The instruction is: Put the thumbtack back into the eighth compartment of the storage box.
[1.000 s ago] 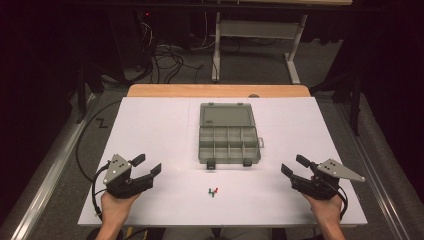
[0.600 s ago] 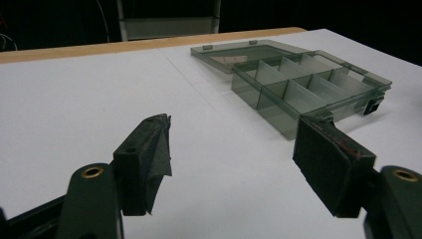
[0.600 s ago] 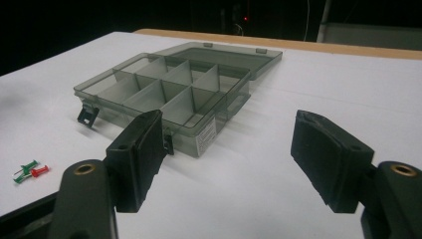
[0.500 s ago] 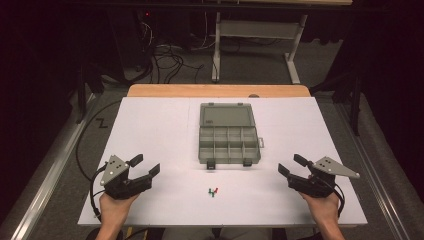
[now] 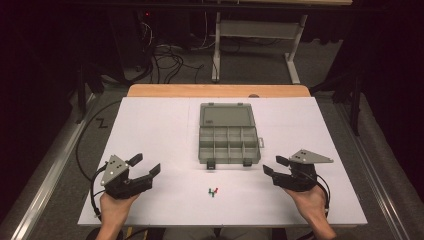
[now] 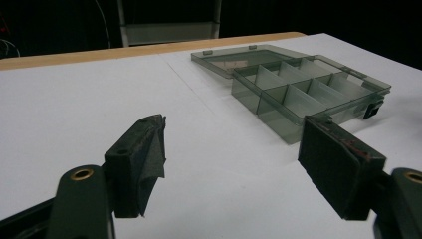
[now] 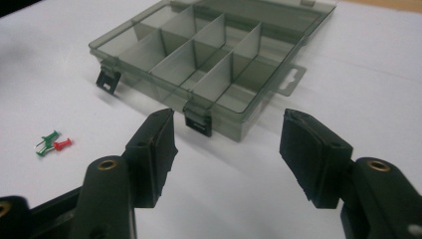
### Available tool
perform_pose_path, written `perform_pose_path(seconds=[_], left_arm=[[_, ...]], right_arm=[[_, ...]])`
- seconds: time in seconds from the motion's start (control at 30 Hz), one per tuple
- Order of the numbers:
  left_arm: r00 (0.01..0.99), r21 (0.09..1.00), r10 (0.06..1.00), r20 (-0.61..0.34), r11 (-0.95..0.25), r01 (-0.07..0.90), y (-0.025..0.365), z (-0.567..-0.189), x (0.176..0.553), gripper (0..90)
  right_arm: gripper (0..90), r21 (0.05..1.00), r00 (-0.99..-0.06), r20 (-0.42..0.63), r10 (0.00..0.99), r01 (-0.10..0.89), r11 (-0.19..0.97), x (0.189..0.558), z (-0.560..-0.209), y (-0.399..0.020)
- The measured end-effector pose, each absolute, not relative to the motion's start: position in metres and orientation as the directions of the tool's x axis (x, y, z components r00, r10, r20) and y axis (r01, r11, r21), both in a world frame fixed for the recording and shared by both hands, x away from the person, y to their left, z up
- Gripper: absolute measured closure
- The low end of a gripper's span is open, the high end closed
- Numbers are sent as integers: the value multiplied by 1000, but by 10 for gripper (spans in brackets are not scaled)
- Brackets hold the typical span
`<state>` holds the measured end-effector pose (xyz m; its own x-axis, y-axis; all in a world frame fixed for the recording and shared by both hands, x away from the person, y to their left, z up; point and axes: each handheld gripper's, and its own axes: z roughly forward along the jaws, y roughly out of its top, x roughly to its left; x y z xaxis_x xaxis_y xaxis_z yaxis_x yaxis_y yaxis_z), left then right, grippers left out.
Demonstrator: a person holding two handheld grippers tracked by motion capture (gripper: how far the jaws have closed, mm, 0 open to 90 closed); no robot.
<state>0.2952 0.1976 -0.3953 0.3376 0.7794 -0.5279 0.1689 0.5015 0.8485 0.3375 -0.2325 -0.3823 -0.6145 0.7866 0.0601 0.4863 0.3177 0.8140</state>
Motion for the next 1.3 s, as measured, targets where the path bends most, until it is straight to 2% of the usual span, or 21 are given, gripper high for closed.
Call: perform_pose_path(seconds=[0.3,1.3], left_arm=[[341,856,786,-515,491,161,196,-395,295,260],[343,861,791,-507,483,158,195,-395,295,253]], right_arm=[[512,707,-667,84,740,563,427,346,-381,-202],[594,551,-754,56,655,570,609,355,-377,-150]])
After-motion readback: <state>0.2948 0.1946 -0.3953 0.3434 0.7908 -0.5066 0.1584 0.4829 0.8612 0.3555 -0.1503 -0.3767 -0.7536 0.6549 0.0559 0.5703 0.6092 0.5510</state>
